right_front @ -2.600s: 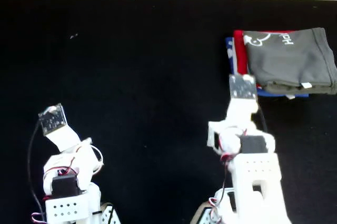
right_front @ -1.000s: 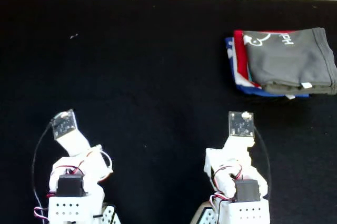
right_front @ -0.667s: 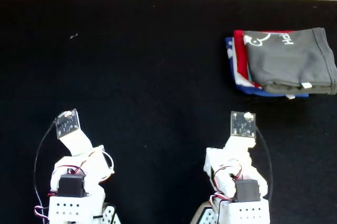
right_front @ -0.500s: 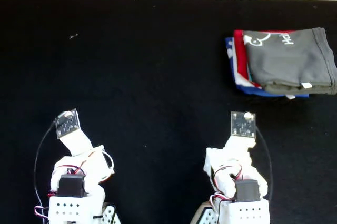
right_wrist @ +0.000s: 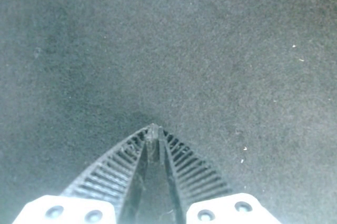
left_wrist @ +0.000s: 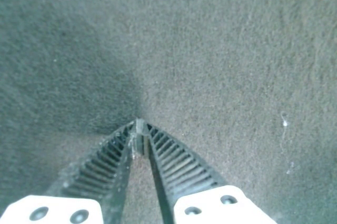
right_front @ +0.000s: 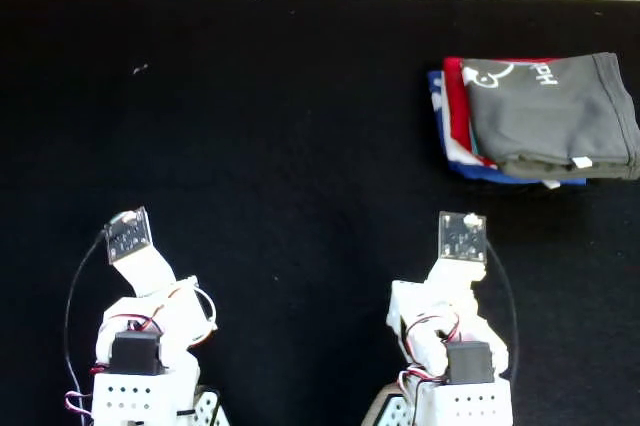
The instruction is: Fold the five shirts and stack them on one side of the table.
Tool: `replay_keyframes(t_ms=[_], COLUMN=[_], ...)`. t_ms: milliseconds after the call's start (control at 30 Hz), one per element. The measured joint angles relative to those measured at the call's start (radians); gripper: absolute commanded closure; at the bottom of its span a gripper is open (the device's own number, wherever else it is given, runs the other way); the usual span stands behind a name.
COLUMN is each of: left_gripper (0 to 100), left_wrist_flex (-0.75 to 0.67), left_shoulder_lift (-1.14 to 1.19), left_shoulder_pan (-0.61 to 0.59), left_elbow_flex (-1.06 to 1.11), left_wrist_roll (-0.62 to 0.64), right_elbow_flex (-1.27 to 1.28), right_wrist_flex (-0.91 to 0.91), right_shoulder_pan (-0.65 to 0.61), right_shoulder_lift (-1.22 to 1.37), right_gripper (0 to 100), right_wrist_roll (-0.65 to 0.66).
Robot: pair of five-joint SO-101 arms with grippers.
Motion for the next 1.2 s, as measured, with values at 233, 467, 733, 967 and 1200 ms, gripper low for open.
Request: replay_keyframes(t_ms=[233, 467, 733, 967, 1200], left_gripper=[99, 99, 99, 93, 93], left_wrist_flex=[0.0, 0.0, 0.0, -0.009, -0.109], left_shoulder_lift=[0.0, 0.0, 0.0, 0.0, 0.0], left_shoulder_pan=[0.0, 0.0, -0.005, -0.015, -0.061], left_elbow_flex=[0.0, 0.0, 0.0, 0.0, 0.0], left_wrist_roll=[0.0, 0.0, 0.0, -0.374, -0.621], right_elbow_flex=[0.0, 0.0, 0.0, 0.0, 0.0], right_wrist_flex=[0.0, 0.0, 0.0, 0.0, 0.0], right_shoulder_pan=[0.0, 0.0, 0.0, 0.0, 0.0], right_shoulder_lift=[0.0, 0.0, 0.0, 0.0, 0.0], right_gripper=[99.3, 99.3, 99.3, 99.3, 99.3], right_wrist_roll=[0.0, 0.0, 0.0, 0.0, 0.0])
